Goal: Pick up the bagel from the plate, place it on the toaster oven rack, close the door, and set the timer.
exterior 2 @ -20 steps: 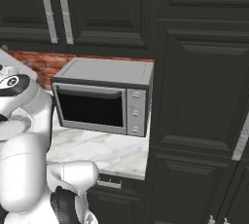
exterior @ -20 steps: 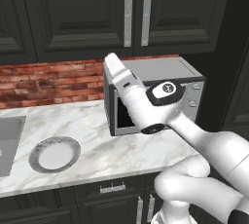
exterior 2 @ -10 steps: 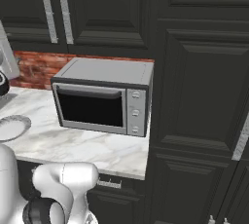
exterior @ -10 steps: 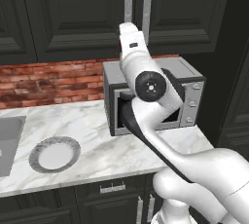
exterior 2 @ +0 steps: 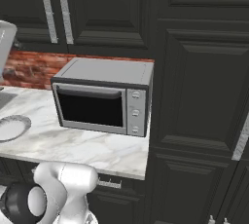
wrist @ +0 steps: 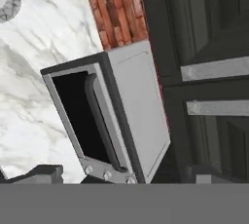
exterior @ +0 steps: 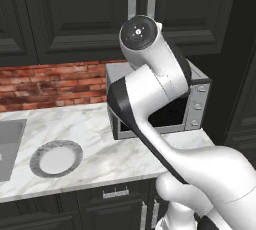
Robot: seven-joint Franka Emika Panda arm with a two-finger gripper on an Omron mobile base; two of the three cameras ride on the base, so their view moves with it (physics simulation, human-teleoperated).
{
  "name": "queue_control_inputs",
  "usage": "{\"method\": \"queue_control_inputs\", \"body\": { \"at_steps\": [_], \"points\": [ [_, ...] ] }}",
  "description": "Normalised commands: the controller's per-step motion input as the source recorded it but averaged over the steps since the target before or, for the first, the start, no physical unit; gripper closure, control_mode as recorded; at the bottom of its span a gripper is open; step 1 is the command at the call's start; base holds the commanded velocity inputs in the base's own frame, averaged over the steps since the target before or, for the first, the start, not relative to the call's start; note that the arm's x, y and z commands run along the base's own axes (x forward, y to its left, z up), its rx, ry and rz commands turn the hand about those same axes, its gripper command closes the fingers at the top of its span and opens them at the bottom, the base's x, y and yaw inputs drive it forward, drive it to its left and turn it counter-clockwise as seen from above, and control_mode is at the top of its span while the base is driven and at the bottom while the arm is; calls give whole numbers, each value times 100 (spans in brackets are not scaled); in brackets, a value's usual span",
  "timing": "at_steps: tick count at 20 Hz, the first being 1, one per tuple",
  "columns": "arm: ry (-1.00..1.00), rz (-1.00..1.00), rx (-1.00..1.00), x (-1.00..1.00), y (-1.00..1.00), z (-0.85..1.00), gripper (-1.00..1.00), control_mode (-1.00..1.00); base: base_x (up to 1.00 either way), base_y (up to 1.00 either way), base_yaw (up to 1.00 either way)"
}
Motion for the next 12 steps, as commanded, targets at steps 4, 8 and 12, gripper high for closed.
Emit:
{"method": "queue_control_inputs", "body": {
  "at_steps": [4,8,12],
  "points": [
    [1,-42,27,-29,-83,-100,-100,-100,0,0,0],
    [-15,-37,36,-14,-87,-88,-100,-100,0,0,0],
    [-25,-27,47,0,-97,-43,-100,-100,0,0,0]
  ]
}}
